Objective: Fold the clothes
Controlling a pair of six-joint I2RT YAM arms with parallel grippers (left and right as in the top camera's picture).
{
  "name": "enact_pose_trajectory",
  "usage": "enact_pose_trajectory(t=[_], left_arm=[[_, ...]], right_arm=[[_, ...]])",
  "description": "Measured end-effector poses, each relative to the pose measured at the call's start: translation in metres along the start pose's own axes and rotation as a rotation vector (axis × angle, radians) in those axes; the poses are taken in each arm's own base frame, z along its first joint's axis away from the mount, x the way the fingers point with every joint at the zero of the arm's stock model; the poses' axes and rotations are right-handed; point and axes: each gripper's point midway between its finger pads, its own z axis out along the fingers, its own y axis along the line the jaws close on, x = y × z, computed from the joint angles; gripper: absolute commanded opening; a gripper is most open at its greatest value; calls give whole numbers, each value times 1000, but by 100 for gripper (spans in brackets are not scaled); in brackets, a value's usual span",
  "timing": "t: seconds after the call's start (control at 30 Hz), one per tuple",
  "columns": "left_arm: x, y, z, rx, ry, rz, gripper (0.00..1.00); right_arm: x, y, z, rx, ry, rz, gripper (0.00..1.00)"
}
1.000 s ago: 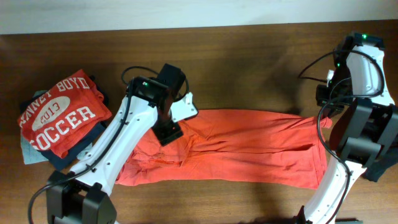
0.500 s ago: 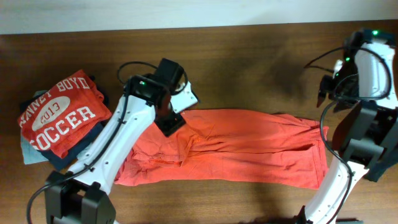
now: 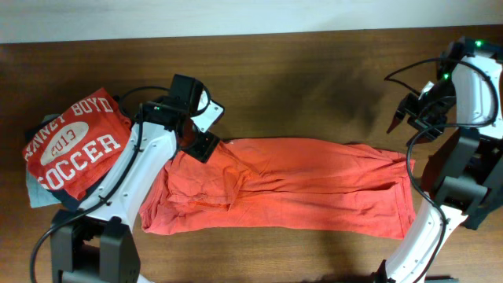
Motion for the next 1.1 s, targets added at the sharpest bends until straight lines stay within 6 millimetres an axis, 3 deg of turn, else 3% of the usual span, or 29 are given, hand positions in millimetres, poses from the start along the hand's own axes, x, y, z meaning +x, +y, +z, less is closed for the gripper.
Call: enact_pose_trajectory(t=[0.13,0.23,0.27,0.43,0.5,0.6,0.67,0.73,0.87,0.97,1.1], left_arm=[[1,-3,3,11,-2,-3,72],[1,-3,3,11,-5,-3,72],[0,-3,3,11,-5,-3,73],[1,-3,3,13,-5,-6,77],[1,-3,3,13,-5,-6,77],[0,-3,3,13,-6,-6,78],[1,-3,3,13,-5,-6,78],[1,-3,3,13,-5,-6,78],[1,-3,3,14,-5,-6,79],[1,-3,4,14,-3,-7,79],[1,-3,4,14,-3,-6,79]], right_arm=[[-26,23,0,-23,-133,-59,54],[-21,38,-16,-16,-206,-108,55],[-15,42,-28,-11,-244,-125,59],[48,39,-138,6,-566,-181,76],[87,30,-179,-12,-691,-180,78],[130,14,-205,-35,-788,-144,79],[140,5,-193,-30,-766,-91,79],[133,-3,-160,-4,-673,-21,79],[97,-8,-63,32,-448,67,78],[86,-7,4,-7,-339,92,74],[75,-4,35,-88,-339,116,61]])
